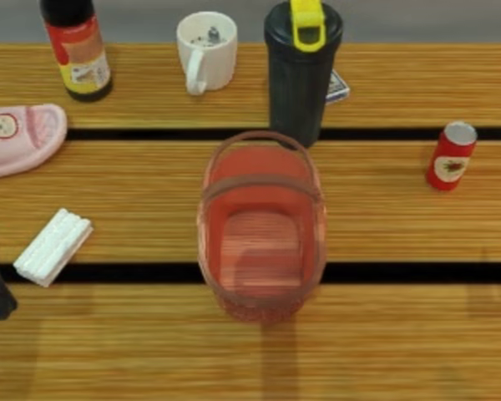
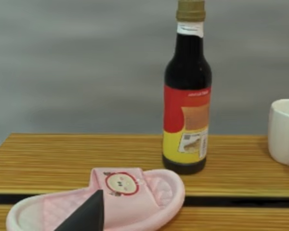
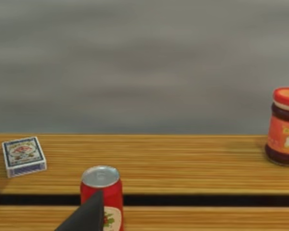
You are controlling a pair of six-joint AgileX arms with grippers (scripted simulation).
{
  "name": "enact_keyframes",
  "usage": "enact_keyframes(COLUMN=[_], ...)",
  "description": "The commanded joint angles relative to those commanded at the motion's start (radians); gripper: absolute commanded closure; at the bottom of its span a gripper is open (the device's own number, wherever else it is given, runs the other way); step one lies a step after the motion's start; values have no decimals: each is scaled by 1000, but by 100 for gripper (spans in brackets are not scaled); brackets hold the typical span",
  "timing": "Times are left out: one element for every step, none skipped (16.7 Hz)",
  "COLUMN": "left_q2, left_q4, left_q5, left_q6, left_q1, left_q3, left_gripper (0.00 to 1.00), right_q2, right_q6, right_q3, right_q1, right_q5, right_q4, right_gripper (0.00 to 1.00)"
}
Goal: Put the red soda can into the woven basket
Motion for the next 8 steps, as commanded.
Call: enact_keyframes(left_q2=[0,0,0,0,0,0,0,0], left_q4=[0,0,0,0,0,0,0,0], left_q5=[0,0,0,0,0,0,0,0], left_q6=[0,0,0,0,0,0,0,0], left_q1=[0,0,0,0,0,0,0,0], left_q3=[0,0,0,0,0,0,0,0], left_gripper=[0,0,0,0,0,0,0,0], right_q2=[0,0,10,30,61,102,154,217], right_q6=[0,0,-3,-8,-17,-28,-43,-59], right_q3=[0,0,10,30,61,102,154,216], right_q1=[0,0,1,4,7,11,16,21], right_q5=[0,0,0,-1,-2,-3,-4,-5], right_q4=[0,0,-7,-20,-41,-69,-103,-142], right_gripper=[0,0,0,0,0,0,0,0])
